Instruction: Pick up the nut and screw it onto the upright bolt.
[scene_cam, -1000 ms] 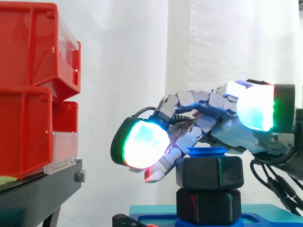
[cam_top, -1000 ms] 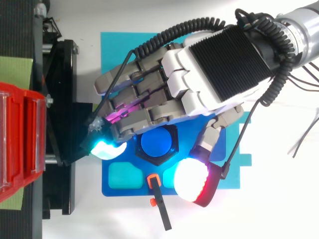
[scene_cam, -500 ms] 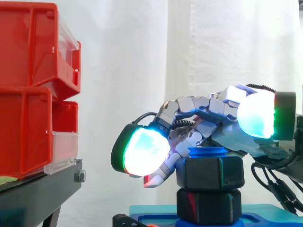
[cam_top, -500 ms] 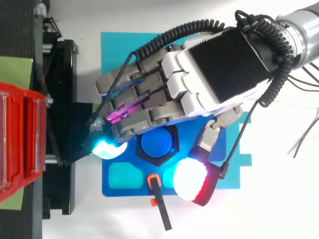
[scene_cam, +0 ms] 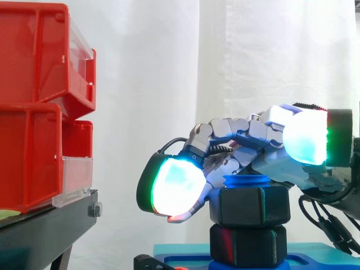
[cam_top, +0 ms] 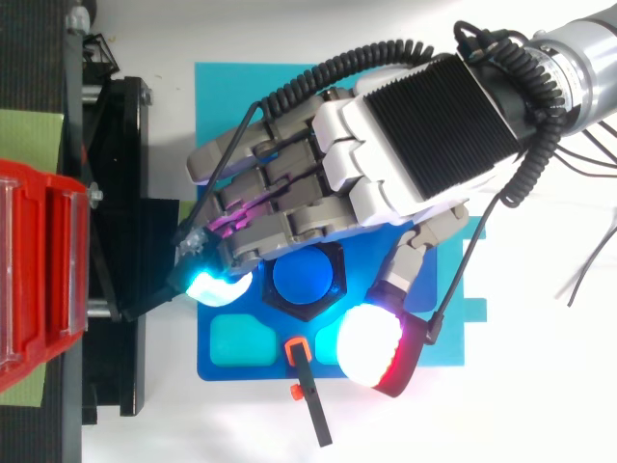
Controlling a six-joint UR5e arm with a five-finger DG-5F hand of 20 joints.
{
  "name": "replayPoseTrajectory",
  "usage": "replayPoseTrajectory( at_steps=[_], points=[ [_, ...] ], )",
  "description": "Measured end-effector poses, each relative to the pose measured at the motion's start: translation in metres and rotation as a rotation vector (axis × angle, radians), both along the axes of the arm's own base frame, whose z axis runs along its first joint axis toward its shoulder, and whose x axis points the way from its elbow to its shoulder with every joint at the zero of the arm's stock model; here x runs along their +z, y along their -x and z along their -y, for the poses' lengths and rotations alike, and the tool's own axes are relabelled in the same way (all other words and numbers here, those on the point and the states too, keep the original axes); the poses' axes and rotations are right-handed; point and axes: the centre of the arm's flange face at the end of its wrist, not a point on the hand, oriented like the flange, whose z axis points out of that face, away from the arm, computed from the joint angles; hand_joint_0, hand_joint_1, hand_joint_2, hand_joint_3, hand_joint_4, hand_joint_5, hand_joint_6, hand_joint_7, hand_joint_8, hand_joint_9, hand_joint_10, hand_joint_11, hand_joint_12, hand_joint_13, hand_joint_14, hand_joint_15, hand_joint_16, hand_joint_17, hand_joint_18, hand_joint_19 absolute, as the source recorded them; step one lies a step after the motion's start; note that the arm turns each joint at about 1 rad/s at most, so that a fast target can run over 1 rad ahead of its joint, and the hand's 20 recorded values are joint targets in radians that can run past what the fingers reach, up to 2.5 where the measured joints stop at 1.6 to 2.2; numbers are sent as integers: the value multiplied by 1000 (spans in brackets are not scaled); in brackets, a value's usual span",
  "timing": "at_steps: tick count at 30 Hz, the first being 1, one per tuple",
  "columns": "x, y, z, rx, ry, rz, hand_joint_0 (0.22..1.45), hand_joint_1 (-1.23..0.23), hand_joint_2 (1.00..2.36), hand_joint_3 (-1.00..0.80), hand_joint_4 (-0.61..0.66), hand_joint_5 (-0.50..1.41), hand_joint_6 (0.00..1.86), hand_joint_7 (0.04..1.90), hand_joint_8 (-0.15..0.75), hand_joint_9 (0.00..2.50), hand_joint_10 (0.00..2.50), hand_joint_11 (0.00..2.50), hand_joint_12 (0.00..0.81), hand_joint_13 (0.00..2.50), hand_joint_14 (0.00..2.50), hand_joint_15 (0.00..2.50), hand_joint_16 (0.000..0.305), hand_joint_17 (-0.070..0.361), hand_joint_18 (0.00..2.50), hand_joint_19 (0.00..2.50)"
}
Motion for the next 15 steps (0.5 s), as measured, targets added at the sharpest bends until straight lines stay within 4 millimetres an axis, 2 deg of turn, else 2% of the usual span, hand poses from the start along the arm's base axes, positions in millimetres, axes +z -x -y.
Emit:
replayPoseTrajectory(
  at_steps=[7,15],
  points=[
    [-1,2,7,6,7,-1,486,-74,1000,-500,258,-44,505,1148,254,880,0,0,234,724,0,0,29,65,473,40],
    [1,6,24,12,24,19,492,-97,1000,-500,194,-40,504,1281,255,912,0,0,221,758,0,0,28,64,496,57]
  ],
)
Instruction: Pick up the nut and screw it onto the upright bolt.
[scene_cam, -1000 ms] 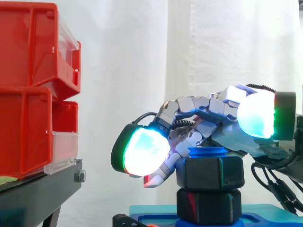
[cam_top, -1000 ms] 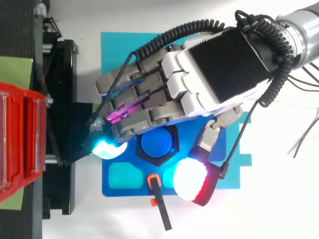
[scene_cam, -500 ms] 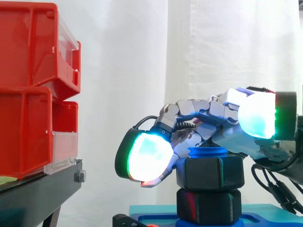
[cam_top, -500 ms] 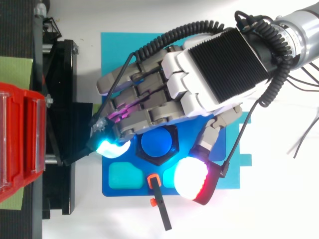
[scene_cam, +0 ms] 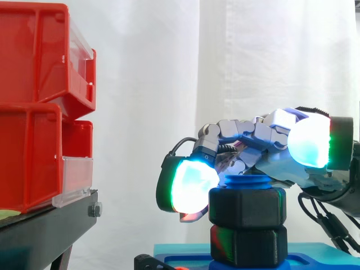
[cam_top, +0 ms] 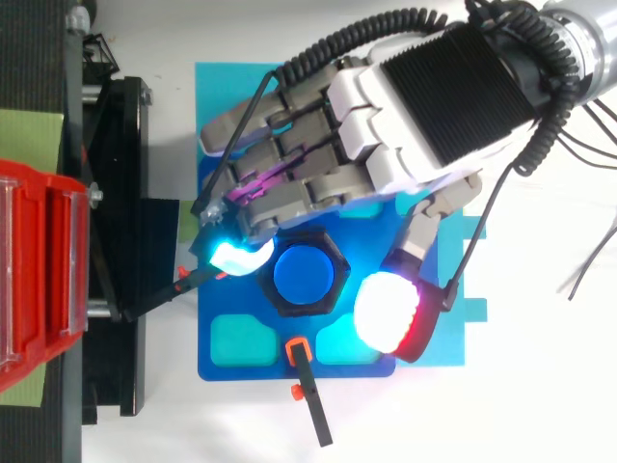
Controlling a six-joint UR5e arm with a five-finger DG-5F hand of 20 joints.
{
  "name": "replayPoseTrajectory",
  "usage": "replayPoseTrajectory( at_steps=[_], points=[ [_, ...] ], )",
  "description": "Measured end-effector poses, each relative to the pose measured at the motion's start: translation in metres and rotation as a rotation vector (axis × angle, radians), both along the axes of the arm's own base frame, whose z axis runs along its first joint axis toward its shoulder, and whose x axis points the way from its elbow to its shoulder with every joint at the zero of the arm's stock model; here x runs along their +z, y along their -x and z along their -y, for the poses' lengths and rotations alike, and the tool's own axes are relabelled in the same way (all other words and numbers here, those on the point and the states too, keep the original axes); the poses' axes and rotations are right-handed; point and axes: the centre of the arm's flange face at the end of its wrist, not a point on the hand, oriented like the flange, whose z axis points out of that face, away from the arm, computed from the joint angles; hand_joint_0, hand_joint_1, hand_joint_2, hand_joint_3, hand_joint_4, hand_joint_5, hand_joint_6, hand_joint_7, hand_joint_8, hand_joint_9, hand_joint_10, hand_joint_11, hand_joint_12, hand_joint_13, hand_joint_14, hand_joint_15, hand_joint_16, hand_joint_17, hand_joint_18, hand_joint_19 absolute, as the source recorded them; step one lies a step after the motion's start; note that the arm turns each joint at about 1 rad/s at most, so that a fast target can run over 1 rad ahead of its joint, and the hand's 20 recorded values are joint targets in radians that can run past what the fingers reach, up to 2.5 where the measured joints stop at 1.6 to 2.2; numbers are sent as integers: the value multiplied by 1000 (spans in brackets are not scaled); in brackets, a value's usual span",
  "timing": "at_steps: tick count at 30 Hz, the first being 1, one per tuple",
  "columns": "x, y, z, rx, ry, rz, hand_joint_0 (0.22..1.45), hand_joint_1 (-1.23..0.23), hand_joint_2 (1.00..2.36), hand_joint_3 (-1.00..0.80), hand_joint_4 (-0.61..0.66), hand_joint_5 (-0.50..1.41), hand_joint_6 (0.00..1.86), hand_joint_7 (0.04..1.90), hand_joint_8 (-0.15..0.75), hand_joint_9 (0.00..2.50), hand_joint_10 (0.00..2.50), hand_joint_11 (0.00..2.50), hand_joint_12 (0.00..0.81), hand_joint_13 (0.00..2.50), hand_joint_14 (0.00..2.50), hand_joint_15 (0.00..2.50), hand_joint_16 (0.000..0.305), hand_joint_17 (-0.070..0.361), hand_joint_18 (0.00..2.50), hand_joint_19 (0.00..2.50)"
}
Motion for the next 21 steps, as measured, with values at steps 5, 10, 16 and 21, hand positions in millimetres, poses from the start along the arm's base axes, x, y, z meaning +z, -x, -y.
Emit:
replayPoseTrajectory(
  at_steps=[5,10,16,21],
  points=[
    [0,3,12,-2,7,4,493,-103,1000,-500,195,-26,503,1380,260,935,0,0,221,771,0,0,28,62,516,70],
    [1,6,24,-3,16,12,494,-109,1000,-500,188,-22,503,1426,264,942,0,0,220,785,0,0,27,62,520,71],
    [2,7,32,0,24,25,494,-113,1000,-500,207,-32,504,1338,264,949,0,0,220,790,0,0,27,61,528,82],
    [3,8,37,-3,26,35,494,-114,1000,-500,223,-41,504,1257,262,944,0,0,219,788,0,0,28,62,530,91]
  ],
)
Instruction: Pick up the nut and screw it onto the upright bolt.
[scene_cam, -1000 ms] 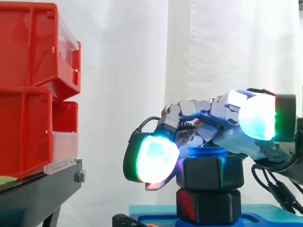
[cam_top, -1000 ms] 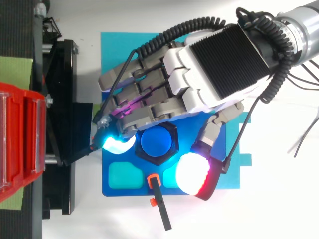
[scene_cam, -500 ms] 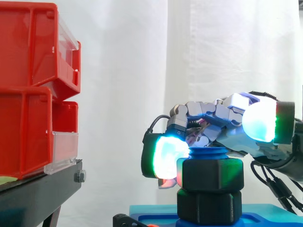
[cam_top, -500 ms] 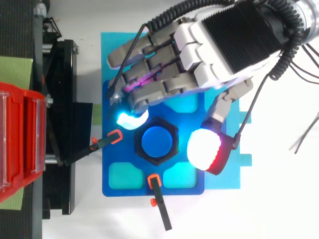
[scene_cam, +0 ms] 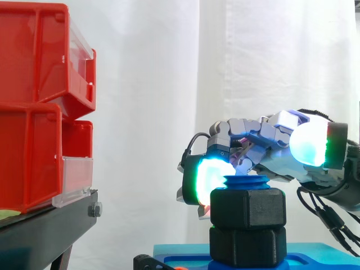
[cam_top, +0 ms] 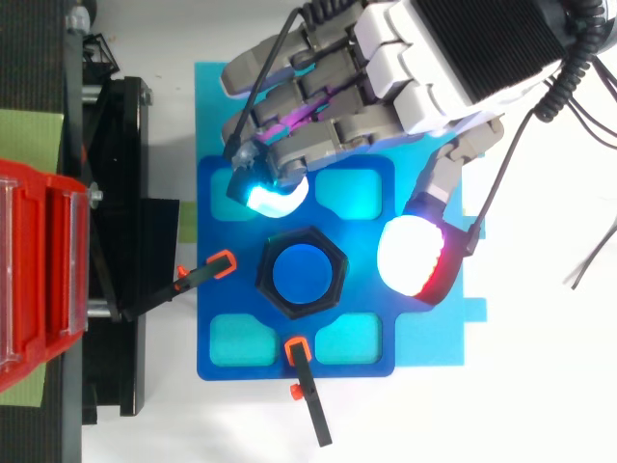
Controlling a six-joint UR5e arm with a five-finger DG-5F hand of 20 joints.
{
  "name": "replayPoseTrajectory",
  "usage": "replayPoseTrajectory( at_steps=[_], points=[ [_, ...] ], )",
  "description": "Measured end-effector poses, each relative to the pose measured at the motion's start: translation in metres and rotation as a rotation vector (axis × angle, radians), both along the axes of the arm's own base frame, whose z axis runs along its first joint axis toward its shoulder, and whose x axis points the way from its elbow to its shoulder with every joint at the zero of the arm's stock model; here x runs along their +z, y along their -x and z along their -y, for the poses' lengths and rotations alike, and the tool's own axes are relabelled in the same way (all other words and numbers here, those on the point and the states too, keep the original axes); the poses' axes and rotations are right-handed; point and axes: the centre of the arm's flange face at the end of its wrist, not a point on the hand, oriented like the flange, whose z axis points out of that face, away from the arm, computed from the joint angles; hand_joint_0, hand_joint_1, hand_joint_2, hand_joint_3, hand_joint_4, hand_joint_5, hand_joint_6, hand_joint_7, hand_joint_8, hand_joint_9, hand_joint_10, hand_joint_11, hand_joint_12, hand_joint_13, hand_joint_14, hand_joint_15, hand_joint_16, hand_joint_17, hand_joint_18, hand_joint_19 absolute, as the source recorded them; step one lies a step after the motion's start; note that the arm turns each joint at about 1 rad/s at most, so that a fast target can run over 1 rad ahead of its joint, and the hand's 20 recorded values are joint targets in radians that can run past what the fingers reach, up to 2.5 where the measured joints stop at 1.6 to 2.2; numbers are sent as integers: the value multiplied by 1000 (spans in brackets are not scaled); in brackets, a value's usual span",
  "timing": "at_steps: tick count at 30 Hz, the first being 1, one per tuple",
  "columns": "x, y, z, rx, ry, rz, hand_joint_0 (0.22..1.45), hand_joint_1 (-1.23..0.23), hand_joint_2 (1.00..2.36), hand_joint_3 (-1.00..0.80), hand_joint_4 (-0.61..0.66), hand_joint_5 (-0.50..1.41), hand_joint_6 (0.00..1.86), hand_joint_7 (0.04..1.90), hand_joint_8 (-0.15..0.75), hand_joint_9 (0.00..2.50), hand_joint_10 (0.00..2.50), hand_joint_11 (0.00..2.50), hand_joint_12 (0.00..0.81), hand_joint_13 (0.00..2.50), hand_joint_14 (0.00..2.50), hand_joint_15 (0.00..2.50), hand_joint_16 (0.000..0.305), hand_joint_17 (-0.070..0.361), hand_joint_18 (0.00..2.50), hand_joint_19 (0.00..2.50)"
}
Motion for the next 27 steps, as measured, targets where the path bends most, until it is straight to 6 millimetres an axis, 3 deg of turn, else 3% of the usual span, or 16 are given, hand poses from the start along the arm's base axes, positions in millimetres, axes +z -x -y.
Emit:
replayPoseTrajectory(
  at_steps=[5,10,17,27],
  points=[
    [1,0,2,3,-2,2,492,-115,1000,-500,250,-60,504,1039,258,942,0,0,221,782,0,0,28,63,527,107],
    [11,-4,2,14,-7,20,491,-117,1000,-500,240,-72,504,940,252,933,0,0,220,782,0,0,29,64,527,105],
    [30,-13,-1,32,-1,41,490,-121,1000,-500,230,-76,504,897,251,929,0,0,222,776,0,0,29,65,526,104],
    [30,-18,-19,23,-23,9,486,-134,1000,-500,211,-82,503,839,249,922,0,0,221,769,0,0,30,67,527,101]
  ],
)
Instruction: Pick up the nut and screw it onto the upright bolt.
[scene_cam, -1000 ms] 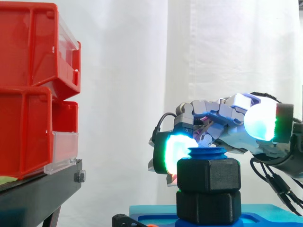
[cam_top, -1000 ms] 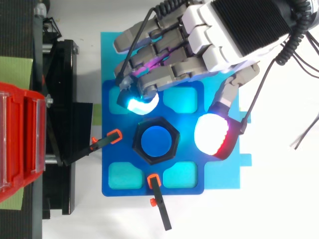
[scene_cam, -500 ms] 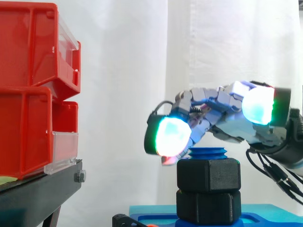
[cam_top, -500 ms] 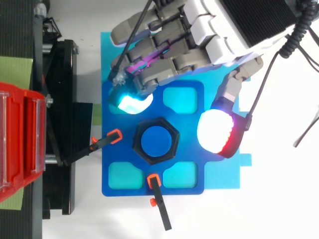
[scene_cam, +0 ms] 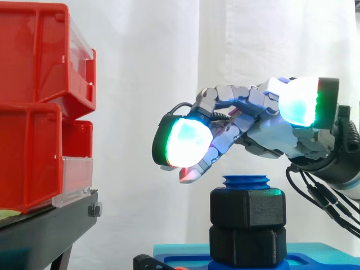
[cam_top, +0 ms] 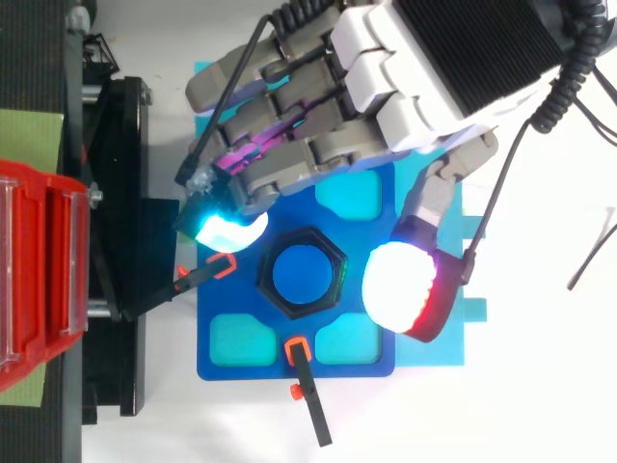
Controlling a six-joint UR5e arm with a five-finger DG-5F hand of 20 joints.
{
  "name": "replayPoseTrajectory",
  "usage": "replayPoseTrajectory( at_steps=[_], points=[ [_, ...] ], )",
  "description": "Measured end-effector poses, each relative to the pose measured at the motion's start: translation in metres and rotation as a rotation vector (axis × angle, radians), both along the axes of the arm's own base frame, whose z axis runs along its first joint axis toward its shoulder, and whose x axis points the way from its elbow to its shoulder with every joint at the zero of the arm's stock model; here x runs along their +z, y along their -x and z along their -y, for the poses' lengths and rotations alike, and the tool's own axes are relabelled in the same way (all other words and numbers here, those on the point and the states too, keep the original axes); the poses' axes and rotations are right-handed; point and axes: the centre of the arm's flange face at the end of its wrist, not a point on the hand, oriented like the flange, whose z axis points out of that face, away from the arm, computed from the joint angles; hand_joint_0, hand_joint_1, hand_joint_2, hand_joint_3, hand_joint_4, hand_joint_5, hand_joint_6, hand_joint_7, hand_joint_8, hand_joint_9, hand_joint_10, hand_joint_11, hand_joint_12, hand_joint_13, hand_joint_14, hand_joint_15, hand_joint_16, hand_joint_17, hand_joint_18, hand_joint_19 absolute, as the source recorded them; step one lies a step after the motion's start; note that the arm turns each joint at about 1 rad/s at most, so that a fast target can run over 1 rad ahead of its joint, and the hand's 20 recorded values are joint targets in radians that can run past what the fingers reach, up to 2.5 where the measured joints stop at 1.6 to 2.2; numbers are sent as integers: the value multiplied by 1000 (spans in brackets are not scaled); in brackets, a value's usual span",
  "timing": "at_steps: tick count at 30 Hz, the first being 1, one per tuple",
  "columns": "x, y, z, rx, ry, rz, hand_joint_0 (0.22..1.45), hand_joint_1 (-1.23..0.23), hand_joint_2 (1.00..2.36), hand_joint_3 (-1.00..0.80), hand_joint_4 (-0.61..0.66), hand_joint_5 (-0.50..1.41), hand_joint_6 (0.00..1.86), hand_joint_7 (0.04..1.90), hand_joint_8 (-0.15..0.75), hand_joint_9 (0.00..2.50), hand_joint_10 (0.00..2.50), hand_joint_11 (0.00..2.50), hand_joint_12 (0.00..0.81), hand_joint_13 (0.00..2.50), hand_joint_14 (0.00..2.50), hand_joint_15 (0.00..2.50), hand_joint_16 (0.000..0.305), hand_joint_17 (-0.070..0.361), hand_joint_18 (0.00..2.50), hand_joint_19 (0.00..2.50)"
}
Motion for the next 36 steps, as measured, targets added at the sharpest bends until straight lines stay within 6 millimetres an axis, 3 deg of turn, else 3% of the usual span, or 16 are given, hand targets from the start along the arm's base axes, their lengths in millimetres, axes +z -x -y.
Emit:
replayPoseTrajectory(
  at_steps=[13,18,23,28,36],
  points=[
    [-7,-4,-26,-18,-4,-45,483,-141,1000,-500,180,-121,502,647,213,787,0,0,226,604,0,0,29,66,359,39],
    [-10,-5,-35,-18,-10,-59,480,-136,1000,-500,181,-122,502,652,210,747,0,0,242,538,0,0,29,65,264,0],
    [-14,-4,-39,-15,-10,-67,479,-149,1000,-500,199,-105,503,788,217,739,0,0,250,523,0,0,29,65,241,0],
    [-25,2,-40,-14,-10,-77,478,-151,1000,-500,200,-105,503,760,219,746,0,0,251,527,0,0,29,66,241,0],
    [-28,4,-35,-19,-11,-77,478,-151,1000,-500,203,-100,503,770,223,748,0,0,251,534,0,0,29,66,246,0]
  ],
)
